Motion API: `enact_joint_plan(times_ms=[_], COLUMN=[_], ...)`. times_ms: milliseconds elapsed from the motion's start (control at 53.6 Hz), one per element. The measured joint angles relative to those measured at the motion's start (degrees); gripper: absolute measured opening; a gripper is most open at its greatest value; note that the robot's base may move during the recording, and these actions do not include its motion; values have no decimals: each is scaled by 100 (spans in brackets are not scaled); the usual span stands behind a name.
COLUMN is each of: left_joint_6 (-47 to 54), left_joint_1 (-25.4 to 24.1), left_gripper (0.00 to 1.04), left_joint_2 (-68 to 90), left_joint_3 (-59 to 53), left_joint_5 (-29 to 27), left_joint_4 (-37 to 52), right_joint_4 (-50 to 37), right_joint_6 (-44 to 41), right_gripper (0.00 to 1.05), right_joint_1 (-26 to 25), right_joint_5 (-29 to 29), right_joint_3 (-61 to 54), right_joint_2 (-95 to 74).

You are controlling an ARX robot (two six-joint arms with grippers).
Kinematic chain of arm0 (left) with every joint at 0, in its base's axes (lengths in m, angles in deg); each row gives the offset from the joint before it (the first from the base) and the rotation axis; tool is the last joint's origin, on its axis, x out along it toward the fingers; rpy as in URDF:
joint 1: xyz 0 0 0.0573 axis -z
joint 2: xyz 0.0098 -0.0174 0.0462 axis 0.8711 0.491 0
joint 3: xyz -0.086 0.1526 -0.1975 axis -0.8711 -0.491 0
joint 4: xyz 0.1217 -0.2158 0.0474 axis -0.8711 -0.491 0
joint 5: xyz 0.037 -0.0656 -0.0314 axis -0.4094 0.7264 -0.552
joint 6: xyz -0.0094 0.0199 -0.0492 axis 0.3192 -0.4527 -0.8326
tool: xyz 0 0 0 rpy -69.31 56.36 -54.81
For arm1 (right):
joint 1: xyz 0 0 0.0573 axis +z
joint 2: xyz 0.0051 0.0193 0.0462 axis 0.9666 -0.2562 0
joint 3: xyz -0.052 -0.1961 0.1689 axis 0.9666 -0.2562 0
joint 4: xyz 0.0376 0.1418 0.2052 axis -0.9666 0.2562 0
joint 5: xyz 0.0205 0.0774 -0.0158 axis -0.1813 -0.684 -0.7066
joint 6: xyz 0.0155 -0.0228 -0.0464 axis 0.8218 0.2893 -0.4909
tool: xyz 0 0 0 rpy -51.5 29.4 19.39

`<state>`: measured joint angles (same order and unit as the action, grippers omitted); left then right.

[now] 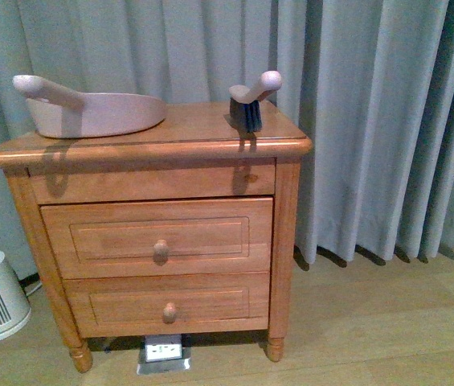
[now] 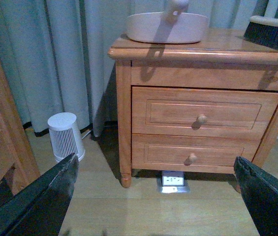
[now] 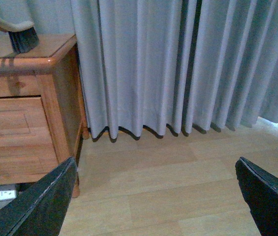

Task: Clean up trash

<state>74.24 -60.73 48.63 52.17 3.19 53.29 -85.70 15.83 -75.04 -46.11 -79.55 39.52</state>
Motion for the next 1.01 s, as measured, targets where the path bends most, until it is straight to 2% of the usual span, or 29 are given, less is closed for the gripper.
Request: enact_joint_plan(times_ms=[1007], left_joint_6=[0], left_joint_1=[0], left_gripper=[97], left_joint_2=[0], left_joint_3=[0], left_joint_5=[0], left_joint_4=[0], right_joint_4=[0], right_joint_6=[2], right_gripper=[97], right_joint_1=[0], right_joint_5=[0], right_joint_3=[-2], right_joint_2=[0])
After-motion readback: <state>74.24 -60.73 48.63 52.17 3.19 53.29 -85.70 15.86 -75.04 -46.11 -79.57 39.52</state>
